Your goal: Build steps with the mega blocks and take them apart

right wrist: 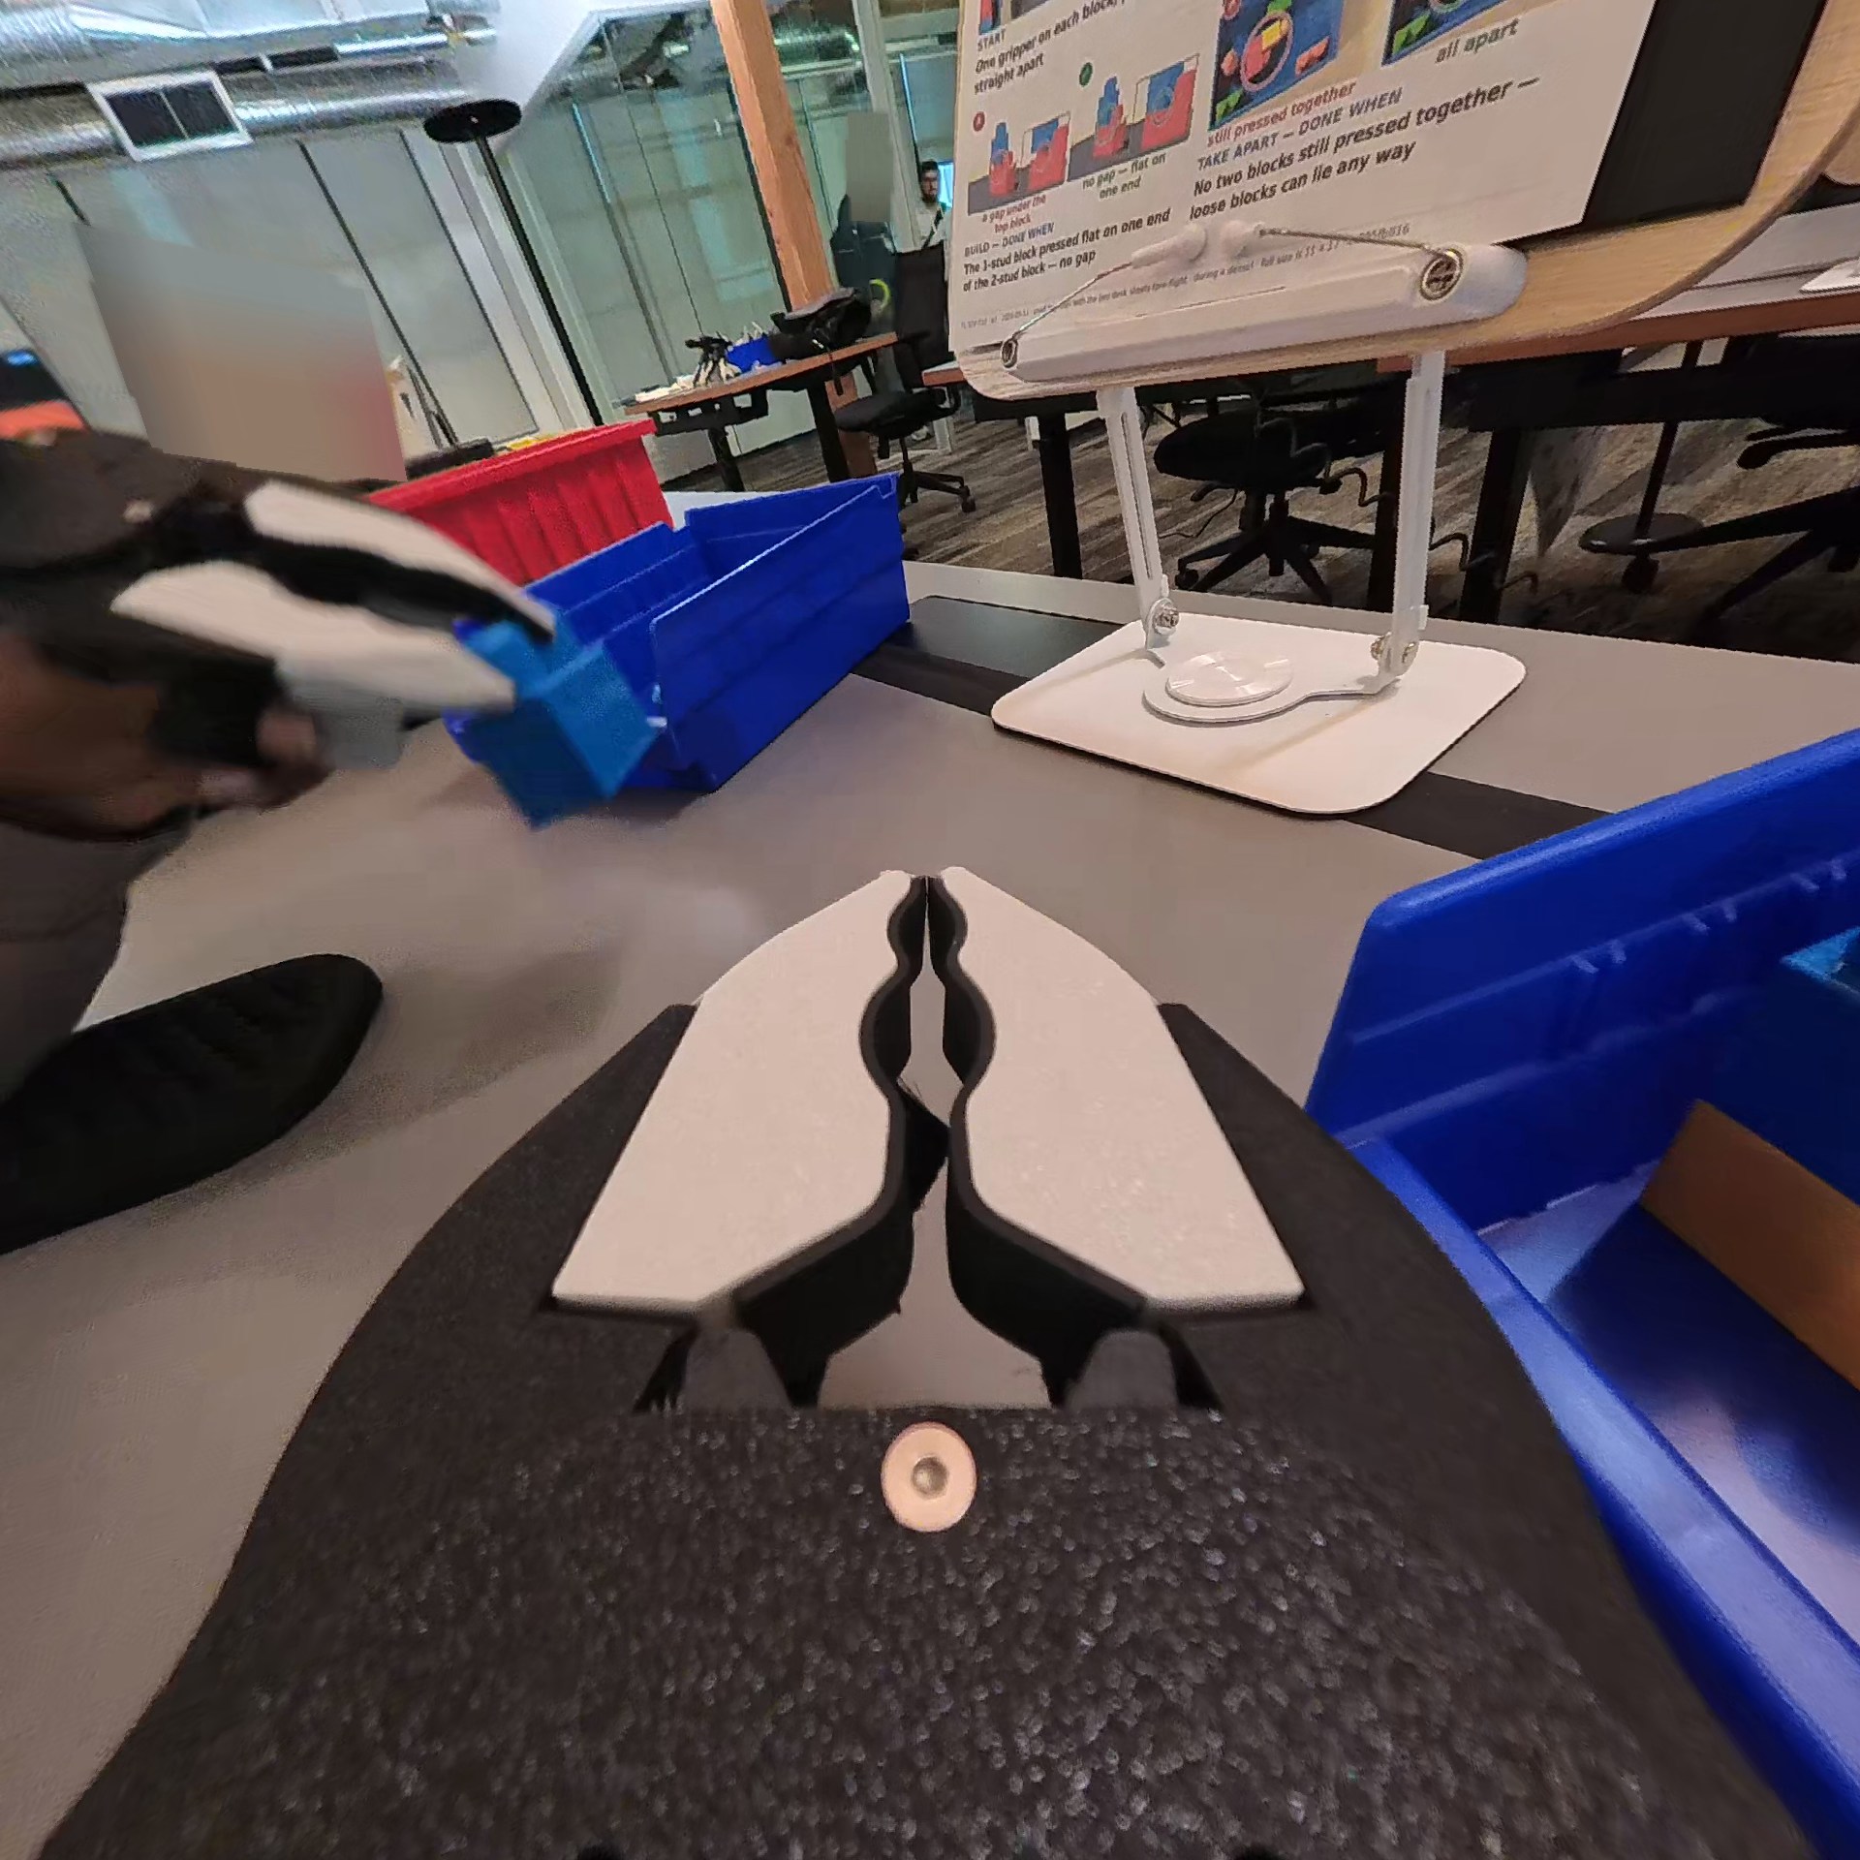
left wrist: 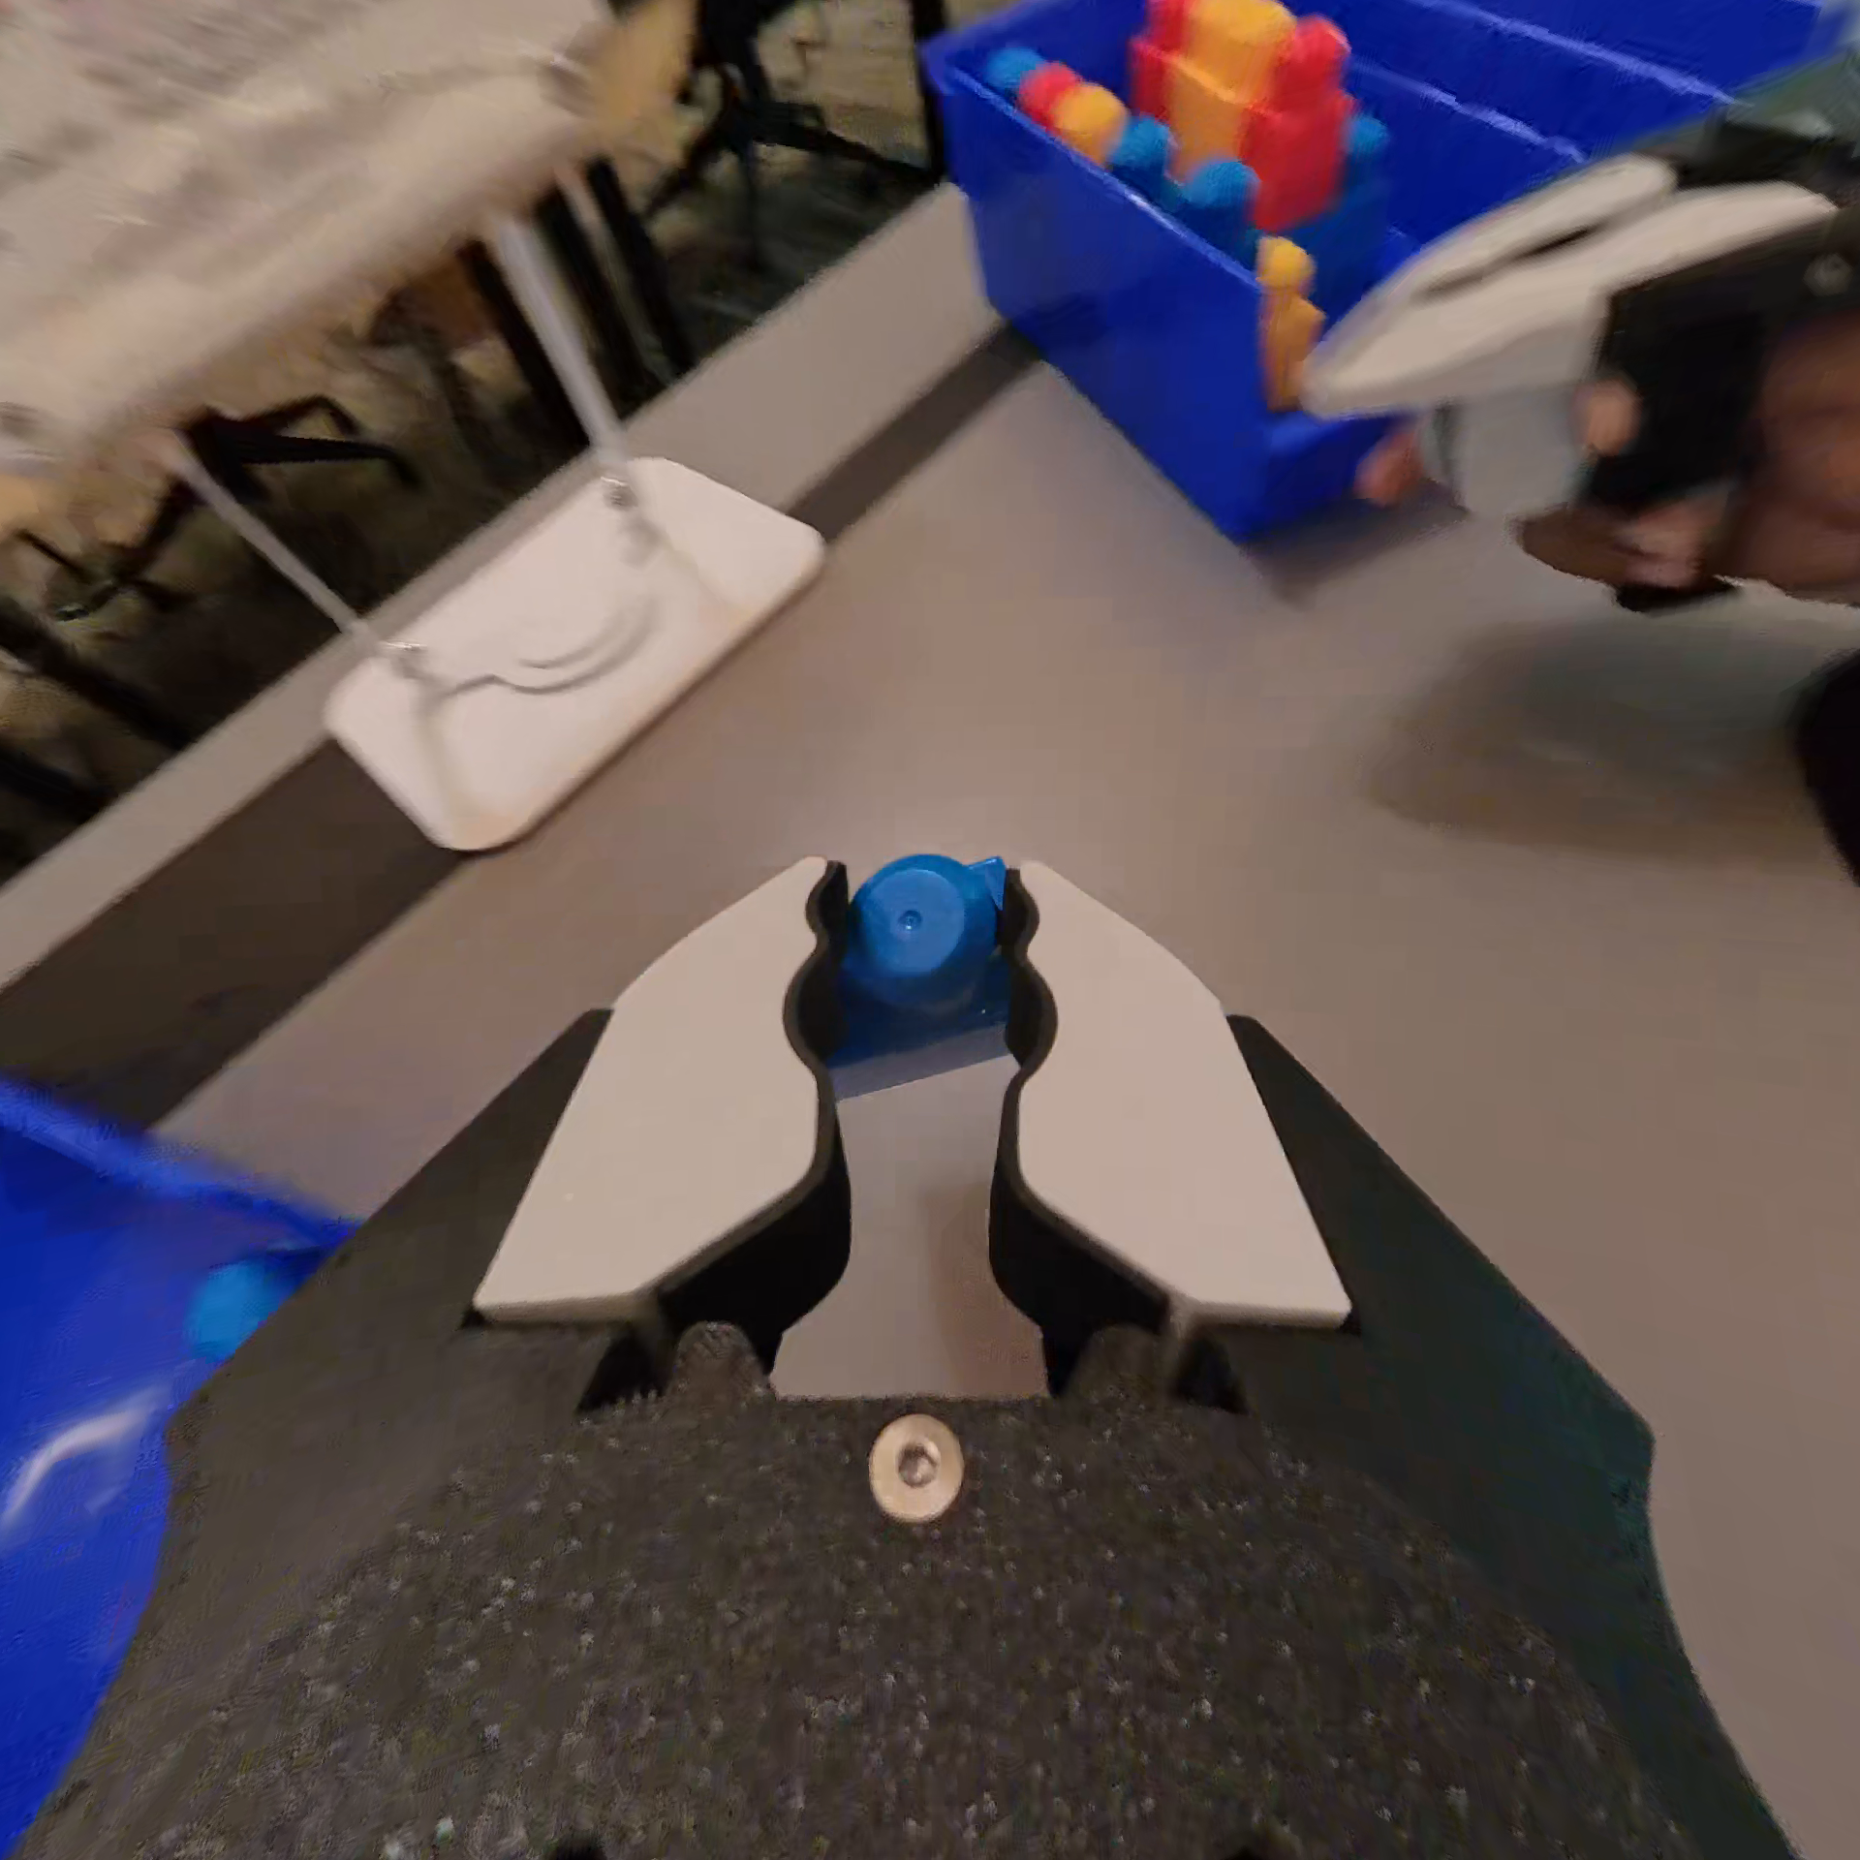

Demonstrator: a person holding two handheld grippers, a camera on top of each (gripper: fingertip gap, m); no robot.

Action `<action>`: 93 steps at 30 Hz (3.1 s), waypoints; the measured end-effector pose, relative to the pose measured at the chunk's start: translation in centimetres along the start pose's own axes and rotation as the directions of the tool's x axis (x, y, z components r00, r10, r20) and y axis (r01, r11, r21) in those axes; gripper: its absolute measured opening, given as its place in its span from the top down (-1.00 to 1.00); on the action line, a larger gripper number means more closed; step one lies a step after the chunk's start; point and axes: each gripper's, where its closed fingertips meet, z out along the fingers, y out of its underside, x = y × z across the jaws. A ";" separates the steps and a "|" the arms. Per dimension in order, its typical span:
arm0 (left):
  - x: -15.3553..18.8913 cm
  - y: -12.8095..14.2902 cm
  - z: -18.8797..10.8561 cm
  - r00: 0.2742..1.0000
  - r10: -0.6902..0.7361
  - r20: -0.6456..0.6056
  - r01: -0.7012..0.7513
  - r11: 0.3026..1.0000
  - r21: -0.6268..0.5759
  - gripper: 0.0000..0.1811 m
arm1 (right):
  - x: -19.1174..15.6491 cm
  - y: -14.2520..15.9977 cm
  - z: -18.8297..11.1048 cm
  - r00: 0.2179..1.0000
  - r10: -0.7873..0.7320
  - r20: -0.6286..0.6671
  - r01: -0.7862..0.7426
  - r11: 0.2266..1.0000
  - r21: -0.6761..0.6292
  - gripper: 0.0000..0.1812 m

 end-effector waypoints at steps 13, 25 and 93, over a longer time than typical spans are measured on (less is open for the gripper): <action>15.0 3.8 4.4 0.994 0.049 -0.099 -0.062 0.989 -0.137 0.68 | 0.2 0.0 -0.1 0.999 -0.030 -0.024 0.029 0.999 -0.014 1.00; 12.5 3.6 1.3 0.819 0.132 -0.558 -0.178 0.984 -0.029 0.26 | -0.6 -0.8 -0.4 0.999 -0.035 0.006 0.034 0.999 0.011 0.99; -0.1 3.0 -2.7 0.968 -0.208 -0.137 0.203 0.978 -0.051 0.68 | -1.2 1.0 0.5 0.990 -0.142 0.017 0.143 0.988 -0.064 1.00</action>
